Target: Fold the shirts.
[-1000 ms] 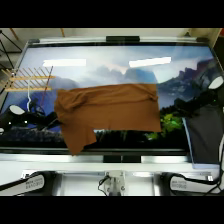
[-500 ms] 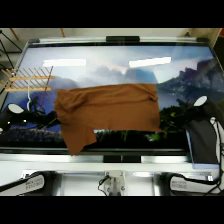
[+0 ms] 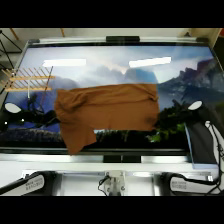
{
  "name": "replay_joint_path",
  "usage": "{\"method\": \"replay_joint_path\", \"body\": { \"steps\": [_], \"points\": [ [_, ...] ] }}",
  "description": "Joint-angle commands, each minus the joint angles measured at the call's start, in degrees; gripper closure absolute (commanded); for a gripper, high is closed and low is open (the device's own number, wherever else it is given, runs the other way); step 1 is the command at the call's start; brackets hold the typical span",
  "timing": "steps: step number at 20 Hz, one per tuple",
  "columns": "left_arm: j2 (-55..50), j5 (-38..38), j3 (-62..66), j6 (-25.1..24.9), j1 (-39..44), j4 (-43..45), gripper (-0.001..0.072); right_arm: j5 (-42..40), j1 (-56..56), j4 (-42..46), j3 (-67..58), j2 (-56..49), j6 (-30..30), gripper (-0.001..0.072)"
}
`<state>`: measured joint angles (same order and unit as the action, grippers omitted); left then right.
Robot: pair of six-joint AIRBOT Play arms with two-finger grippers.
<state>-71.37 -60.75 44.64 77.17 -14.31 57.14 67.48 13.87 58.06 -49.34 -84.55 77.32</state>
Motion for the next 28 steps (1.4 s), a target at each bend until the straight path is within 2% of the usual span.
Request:
{"method": "replay_joint_path", "body": {
  "steps": [1,5,8,12,15,18,20,23,25,28],
  "points": [
    [2.23,-1.44,0.61,-0.04,-0.02,0.28,0.0679,-0.83,-3.78,-0.66,-0.24,0.28,-1.29,0.0646],
    [11.39,-0.98,9.16,0.0,-0.07,1.18,0.068,3.65,-2.47,1.55,-8.68,8.02,-2.01,0.0647],
    [19.12,-0.52,27.43,-0.04,-0.07,0.66,0.068,2.49,-0.87,3.89,-25.22,20.2,-8.66,0.0646],
    [27.23,3.58,56.52,0.02,-0.07,0.92,0.0679,-7.1,-0.28,15.87,-50.16,34.03,-5.18,0.0646],
    [32.35,3.69,67.95,0.26,-0.07,0.87,0.0679,-7.89,-0.28,18.91,-59.12,41.7,-4.79,0.0646],
    [37.73,1.6,68.89,6.88,-0.07,2.25,0.0679,-3.76,-0.28,19.71,-59.34,48.06,-3.74,0.0646],
    [39.47,-2.1,68.89,8.22,-0.07,6.19,0.0679,-1.18,-0.28,22.45,-59.34,50.14,-3.63,0.0646],
    [39.21,-9.07,68.06,8.2,-0.07,10.69,0.0678,3.02,-0.28,26.53,-59.32,49.83,-2.43,0.0646],
    [38.42,-13.07,64.74,8.04,-0.07,10.82,0.0678,8.66,-0.28,26.6,-59.32,47.28,-2.45,0.0646],
    [37.4,-14.1,54.16,1.81,-0.07,10.82,0.0678,19.37,-0.28,26.97,-55.89,41.4,-2.51,0.0646]
  ]
}}
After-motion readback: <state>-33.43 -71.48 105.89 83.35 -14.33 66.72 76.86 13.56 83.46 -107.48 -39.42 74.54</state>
